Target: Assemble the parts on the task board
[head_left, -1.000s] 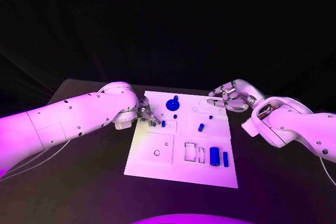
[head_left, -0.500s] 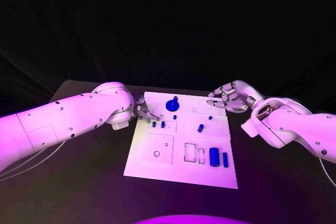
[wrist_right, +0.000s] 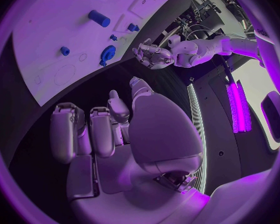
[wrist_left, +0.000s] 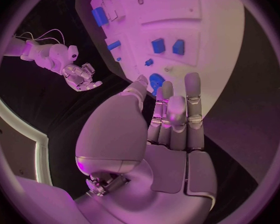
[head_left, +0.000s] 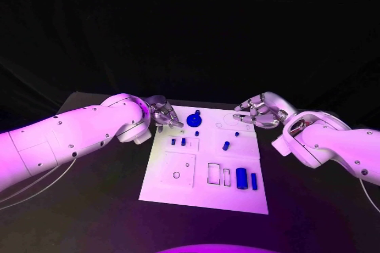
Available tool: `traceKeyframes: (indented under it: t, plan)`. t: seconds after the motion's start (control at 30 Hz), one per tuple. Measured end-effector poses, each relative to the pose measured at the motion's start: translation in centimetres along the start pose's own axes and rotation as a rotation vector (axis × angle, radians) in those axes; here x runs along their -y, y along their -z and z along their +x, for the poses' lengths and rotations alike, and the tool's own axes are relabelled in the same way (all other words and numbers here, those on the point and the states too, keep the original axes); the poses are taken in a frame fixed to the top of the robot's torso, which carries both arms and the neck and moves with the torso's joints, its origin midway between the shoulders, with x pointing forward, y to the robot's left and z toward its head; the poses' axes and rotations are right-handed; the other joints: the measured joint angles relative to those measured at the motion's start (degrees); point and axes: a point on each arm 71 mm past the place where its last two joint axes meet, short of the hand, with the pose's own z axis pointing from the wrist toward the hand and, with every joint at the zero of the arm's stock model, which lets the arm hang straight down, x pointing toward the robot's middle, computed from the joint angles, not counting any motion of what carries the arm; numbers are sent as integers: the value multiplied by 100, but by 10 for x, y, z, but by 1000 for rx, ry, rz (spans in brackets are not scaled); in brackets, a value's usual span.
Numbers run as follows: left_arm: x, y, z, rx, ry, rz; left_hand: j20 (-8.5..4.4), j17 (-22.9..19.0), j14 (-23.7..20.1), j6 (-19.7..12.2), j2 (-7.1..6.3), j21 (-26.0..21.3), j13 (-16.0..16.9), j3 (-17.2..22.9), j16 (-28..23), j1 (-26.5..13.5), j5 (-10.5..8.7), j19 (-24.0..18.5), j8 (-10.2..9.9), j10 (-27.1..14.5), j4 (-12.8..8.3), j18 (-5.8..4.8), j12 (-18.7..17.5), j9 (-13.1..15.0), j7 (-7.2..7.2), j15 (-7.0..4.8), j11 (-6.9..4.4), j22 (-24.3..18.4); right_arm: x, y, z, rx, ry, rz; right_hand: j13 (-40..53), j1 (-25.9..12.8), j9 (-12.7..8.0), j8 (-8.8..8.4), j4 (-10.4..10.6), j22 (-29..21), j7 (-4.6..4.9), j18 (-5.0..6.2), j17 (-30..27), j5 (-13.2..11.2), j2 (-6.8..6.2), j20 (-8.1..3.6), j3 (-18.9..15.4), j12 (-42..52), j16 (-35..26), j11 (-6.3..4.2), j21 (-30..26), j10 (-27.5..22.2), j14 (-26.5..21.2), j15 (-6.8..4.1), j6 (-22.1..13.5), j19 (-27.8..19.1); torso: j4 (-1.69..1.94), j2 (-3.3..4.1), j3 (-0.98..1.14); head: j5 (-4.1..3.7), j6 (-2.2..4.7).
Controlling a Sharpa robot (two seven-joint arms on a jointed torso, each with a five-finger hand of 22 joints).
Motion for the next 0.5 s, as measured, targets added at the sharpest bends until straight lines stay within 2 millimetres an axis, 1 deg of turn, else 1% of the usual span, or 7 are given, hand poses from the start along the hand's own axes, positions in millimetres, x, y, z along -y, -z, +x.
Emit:
traceKeyframes:
  t: [0.07, 0.1, 0.17, 0.2, 0.3, 0.37, 0.5]
  plan:
    - [7, -2, 3, 24, -1, 62, 42, -498, -193, 19, -146, -236, -366, 174, -471, 224, 0, -8, -170, -28, -61, 0, -276, -229, 11, 38, 20, -173, 0, 0, 0, 0, 0, 0, -1, 0, 0, 0, 0, 0, 0, 1, -1, 0, 0, 0, 0, 0, 0, 0, 0, 0, 0, 0, 0, 0, 2, 0, -1, -7, 4]
    - [10, -3, 5, 35, -7, 95, 51, -678, -265, 79, -179, -311, -501, 238, -635, 299, 0, 1, -224, -28, -79, 0, -373, -311, 11, 44, 20, -229, 0, 0, 0, 0, 0, 0, -9, 0, 0, 0, 0, 0, 0, 0, -9, 0, 0, 0, 0, 0, 0, 0, 0, 0, 0, 0, 0, 0, 1, -1, -1, -9, 7]
    - [17, -4, 10, 57, -30, 156, 70, -798, -281, 163, -239, -383, -671, 296, -724, 357, 0, 24, -290, -27, -107, 0, -480, -415, -7, 43, 21, -285, 0, 0, 0, -1, -1, 1, -11, 0, 0, 0, 0, 0, 0, 0, -12, 0, 0, 0, 0, 0, 0, 0, 0, 0, 0, 0, 0, 0, -1, 1, 0, -13, 9]
    - [19, -5, 12, 65, -43, 177, 72, -773, -222, 193, -259, -398, -734, 307, -667, 377, 0, 63, -313, -14, -117, -1, -511, -458, -22, 34, 34, -301, 0, 0, 1, -1, -1, 1, -11, 0, 0, 0, 0, 0, 0, 0, -12, 0, 0, 0, 0, 0, 0, 0, 0, 0, 0, 0, 0, 0, -3, 1, 0, -14, 12]
    - [25, -8, 17, 87, -99, 226, 32, -179, 282, 327, -266, -311, -902, 338, 63, 385, 0, 286, -378, 60, -86, -1, -545, -578, -66, -1, -2, -275, 0, 0, 1, -2, -1, 1, -11, 0, 0, 0, 0, 0, 0, 0, -12, 0, 0, 0, 0, 0, 0, 0, 0, 0, 0, 0, 0, 0, -7, 3, -1, -21, 20]
    - [28, -11, 20, 96, -142, 247, 6, 92, 489, 426, -268, -171, -1013, 361, 413, 383, 0, 434, -415, 97, -62, -1, -610, -652, -93, -23, -1, -159, 0, 0, 1, -2, -1, 1, -11, 0, 0, 0, 0, 0, 0, 0, -12, 0, 0, 0, 0, 0, 0, 0, 0, 0, 0, 0, 0, 0, -7, 4, -1, -27, 28]
    - [33, -15, 25, 104, -207, 265, 6, 154, 538, 470, -337, 40, -1170, 394, 561, 358, 0, 574, -483, 65, -63, 0, -746, -738, -97, -16, 31, 67, 0, 0, 2, -3, -2, 1, -11, 0, 0, 0, 0, -1, 0, 0, -12, 0, 0, 0, 0, 0, 0, 0, 0, 0, 0, 0, 0, 0, -10, 7, -1, -36, 32]
